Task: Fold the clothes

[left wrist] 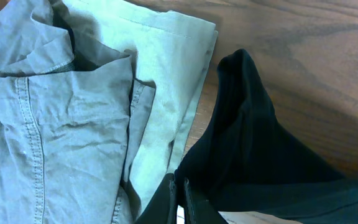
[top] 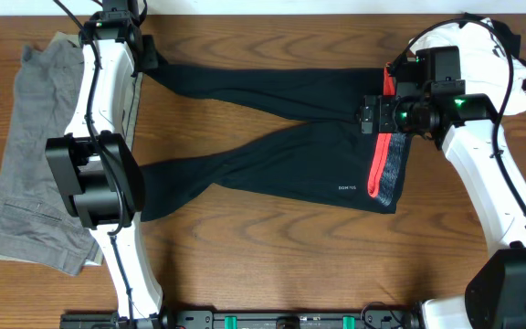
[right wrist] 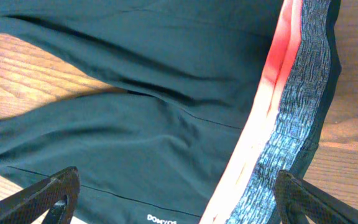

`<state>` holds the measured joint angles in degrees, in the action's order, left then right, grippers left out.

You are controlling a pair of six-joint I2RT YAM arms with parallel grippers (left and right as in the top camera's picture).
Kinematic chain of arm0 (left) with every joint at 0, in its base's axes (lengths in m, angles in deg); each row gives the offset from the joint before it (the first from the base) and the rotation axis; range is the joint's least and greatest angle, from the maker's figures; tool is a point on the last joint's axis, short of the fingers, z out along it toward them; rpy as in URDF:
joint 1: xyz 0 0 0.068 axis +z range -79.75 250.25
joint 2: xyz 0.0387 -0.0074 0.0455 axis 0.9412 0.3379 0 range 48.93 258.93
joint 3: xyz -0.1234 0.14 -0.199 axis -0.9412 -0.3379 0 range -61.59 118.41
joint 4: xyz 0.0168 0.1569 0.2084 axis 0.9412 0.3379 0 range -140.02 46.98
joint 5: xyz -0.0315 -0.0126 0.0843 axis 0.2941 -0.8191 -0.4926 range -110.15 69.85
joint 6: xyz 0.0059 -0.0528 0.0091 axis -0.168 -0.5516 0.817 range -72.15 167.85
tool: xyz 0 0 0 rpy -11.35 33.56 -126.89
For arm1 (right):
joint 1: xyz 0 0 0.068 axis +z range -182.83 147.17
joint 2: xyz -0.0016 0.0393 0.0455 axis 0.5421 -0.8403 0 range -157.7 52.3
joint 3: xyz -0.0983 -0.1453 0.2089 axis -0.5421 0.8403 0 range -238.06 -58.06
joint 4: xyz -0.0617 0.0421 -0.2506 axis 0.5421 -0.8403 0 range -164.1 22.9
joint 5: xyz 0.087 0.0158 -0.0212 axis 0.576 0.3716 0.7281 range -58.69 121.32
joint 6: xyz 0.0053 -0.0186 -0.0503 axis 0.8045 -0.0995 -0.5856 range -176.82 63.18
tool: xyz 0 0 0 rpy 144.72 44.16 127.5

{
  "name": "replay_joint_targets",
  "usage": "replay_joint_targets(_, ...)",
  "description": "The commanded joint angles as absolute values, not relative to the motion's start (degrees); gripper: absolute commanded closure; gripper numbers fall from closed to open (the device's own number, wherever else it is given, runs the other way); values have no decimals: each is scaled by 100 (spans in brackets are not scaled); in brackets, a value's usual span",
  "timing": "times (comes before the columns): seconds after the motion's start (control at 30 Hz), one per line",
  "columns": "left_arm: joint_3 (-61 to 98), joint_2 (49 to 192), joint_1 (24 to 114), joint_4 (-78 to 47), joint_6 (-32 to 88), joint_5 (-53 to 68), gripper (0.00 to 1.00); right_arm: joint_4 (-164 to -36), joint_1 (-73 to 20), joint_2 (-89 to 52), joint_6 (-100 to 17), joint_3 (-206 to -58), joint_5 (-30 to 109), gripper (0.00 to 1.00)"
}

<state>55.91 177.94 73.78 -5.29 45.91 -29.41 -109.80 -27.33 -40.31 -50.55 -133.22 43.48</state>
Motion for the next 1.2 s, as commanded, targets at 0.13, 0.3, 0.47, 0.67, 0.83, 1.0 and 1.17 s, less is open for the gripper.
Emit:
replay_joint_targets(0.13, 5641, 17645, 7317, -415, 3625, -3011, 94, -10929, -2644, -3983, -5090, -13315, 4376, 2)
replay_joint_targets(0.3, 5641, 17372, 7304, -387, 2004, -3009, 94, -10929, -2644, -3983, -5093, -13315, 4354, 2)
replay_joint_targets(0.47, 5641, 17011, 7271, -378, 533, -3011, 94, -10927, -2644, -3983, -5093, -13315, 4357, 2)
replay_joint_targets(0.67, 5641, 16441, 7269, -147, -761, -3201, 94, -10953, -2644, -3983, -5090, -13315, 4357, 2)
replay_joint_targets(0.83, 5641, 16091, 7269, 275, -1419, -3413, 94, -10971, -2641, -3983, -5090, -13315, 4359, 2)
replay_joint_targets(1.0, 5623, 16139, 7184, 452, -1417, -3417, 94, -10971, -2641, -3983, -5090, -13315, 4359, 2)
replay_joint_targets(1.17, 5392, 16292, 7157, 461, -2162, -3494, 94, -11001, -2641, -3983, -5090, -13315, 4359, 2)
